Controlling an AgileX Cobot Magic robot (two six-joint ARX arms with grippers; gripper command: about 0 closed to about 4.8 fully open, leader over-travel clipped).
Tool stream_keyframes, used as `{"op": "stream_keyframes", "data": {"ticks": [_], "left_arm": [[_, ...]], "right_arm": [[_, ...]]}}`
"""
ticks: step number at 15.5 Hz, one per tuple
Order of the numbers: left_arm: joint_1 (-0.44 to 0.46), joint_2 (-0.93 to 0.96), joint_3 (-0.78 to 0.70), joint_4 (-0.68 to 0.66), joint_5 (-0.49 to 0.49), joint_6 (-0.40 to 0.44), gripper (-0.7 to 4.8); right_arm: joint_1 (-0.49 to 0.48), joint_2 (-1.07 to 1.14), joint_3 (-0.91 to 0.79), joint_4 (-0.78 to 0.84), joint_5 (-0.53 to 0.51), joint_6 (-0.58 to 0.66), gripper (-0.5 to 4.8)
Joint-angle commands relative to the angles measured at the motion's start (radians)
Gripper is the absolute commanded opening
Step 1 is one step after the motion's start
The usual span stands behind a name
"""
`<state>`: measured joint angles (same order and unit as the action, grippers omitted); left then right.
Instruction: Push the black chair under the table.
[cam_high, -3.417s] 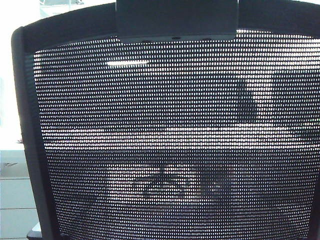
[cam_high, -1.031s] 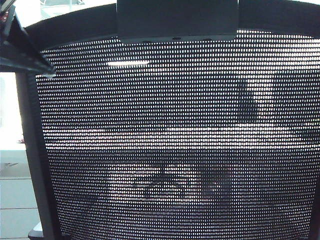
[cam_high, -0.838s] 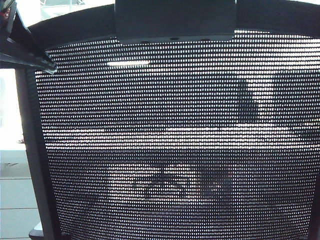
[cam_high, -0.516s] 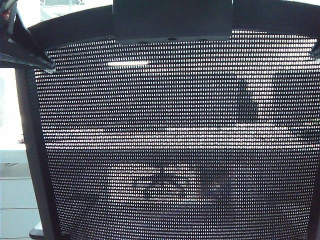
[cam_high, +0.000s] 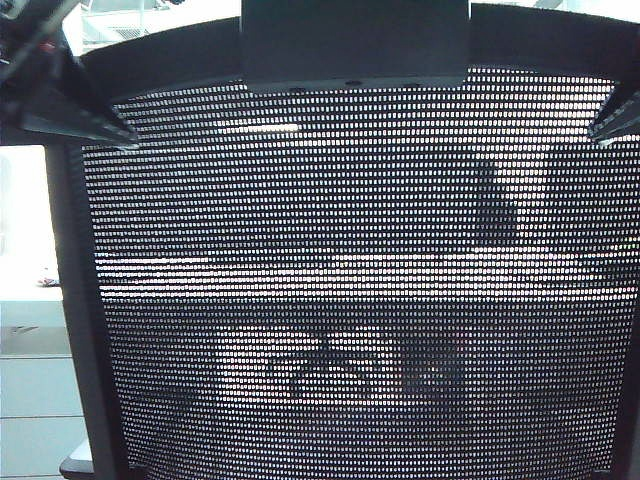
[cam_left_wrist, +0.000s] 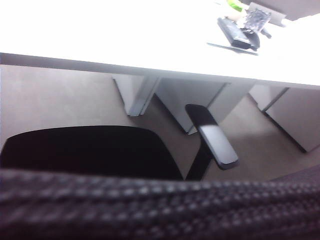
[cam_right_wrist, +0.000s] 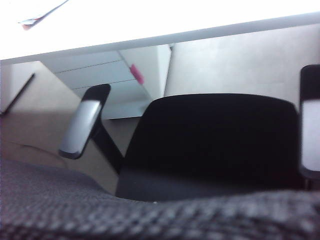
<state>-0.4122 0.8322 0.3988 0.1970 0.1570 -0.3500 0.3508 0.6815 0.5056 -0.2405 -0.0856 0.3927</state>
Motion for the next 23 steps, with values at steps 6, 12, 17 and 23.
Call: {"op": "stream_keyframes", "data": {"ticks": [6, 12, 17, 23], "left_arm": [[0.042, 0.063, 0.011, 0.161, -0.108, 0.003, -0.06], [0.111, 0.127, 0.019, 0.232, -0.064, 0.003, -0.06], [0.111, 0.290, 0.114, 0.324, -0.063, 0.018, -0.06], [0.124, 0.481, 0.248, 0.332, -0.068, 0.111, -0.06]], "right_arm": [[-0.039, 0.152, 0.018, 0.294, -0.006, 0.000, -0.04], [-0.055, 0.305, 0.067, 0.414, -0.032, 0.000, -0.04], [-0.063, 0.407, 0.132, 0.455, -0.051, -0.008, -0.04], [-0.087, 0.553, 0.202, 0.525, -0.051, -0.040, -0.04]]}}
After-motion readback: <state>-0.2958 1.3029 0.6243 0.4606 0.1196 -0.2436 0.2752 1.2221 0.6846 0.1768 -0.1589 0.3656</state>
